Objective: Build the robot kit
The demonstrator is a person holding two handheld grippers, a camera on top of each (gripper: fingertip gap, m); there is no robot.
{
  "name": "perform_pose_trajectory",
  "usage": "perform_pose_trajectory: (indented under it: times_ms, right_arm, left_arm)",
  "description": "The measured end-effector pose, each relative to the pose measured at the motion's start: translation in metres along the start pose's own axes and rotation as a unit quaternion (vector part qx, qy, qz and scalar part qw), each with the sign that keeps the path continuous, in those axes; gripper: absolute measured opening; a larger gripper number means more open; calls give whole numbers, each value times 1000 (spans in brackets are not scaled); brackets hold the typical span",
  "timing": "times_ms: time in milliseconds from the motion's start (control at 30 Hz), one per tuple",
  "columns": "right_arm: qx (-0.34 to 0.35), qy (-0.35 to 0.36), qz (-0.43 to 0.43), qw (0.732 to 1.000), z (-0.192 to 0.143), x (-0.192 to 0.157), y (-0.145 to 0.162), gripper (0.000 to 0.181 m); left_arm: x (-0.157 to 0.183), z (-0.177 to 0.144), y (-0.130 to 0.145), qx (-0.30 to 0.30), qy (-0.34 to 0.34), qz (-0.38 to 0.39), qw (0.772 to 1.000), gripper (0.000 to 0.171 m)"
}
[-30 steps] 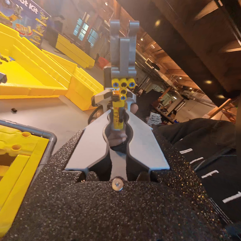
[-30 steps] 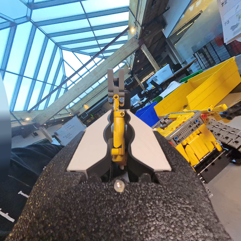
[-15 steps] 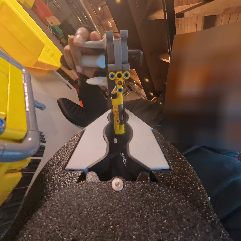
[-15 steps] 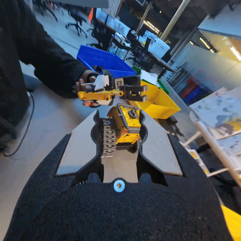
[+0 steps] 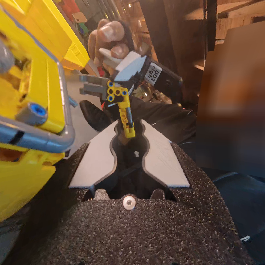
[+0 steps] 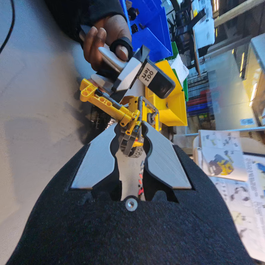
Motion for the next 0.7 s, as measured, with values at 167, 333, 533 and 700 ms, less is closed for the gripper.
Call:
perform_pose_trajectory:
  times_ms: [167,333,533,700]
  right_arm:
    - [-70,-129,231,962,3,-19,44,27]
    - [-98,-222,403,882,9,-41,50,27]
    - [-62,-270,476,835,17,-42,33,28]
    - [12,-270,331,904,1,-40,22,28]
  left_arm:
    - [4,-19,-14,-32,-184,199,962,40]
    - [-11,0,-5,-105,-364,418,826,58]
    - [-26,3,-4,-169,-479,552,662,16]
    - [-5,-1,-9,-78,-351,408,839,14]
Point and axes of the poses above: each gripper's, where its closed fingertips meet, z out along the fingers, y out of its underside, x = y × z across the jaws, the point moved 2 cm from there along -z, back along the fingers, and after that the axes turned 5 degrees about -x, right-handed, at the moved point
